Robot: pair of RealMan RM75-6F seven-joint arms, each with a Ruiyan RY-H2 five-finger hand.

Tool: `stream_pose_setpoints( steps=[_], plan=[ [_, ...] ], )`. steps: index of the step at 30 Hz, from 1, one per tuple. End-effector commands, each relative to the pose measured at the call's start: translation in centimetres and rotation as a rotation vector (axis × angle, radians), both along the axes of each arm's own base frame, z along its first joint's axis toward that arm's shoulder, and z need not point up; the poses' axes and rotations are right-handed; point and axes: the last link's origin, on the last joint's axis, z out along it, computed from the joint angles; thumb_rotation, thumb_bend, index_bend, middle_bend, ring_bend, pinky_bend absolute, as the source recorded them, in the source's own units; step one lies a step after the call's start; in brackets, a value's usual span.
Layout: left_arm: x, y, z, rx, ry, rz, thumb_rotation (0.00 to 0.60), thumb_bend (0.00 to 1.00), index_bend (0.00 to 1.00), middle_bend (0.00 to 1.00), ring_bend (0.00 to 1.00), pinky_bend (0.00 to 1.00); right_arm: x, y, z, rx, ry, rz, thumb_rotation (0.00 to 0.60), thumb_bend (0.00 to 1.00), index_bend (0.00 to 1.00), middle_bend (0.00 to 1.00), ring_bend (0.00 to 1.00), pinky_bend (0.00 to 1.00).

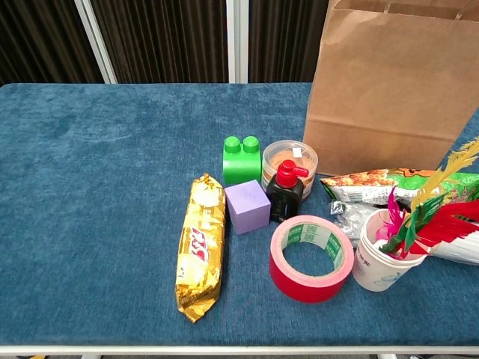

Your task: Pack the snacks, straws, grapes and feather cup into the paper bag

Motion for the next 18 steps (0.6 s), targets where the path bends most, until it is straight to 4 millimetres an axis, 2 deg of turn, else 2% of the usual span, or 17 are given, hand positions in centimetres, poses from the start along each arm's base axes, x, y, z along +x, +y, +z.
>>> stream_pose_setpoints(
  steps=[1,5,8,18],
  plan=[
    [0.1,0.1,-0.1,-0.003,0.000,-0.005,0.600,0.06,0.10,0.09,0.00,0.14,-2.4,-1.1,0.8,-0.016,-0.006,-0.086,0.600,0.41,0.74,0.62,0.49,0.54],
    [0.1,0.1,-0.3,-0.015,0.006,-0.006,0.600,0.06,0.10,0.09,0.00,0.14,-5.0,-2.6,0.2,0.056,-0.048,-0.193,0.600,0.41,0.74,0.62,0.49,0.54],
    [-0.1,0.1,-0.2,-0.013,0.008,-0.001,0.600,0.06,0.10,0.09,0.00,0.14,-6.2,-3.6,-0.5,0.077,-0.037,-0.244,0.600,0.41,0.74,0.62,0.49,0.54],
    [-0.1,0.0,0.2,-0.008,0.008,0.004,0.600,0.06,0.10,0.09,0.00,0.14,-8.2,-5.2,-4.1,0.146,-0.006,-0.308,0.600,0.41,0.74,0.62,0.49,0.54]
  ],
)
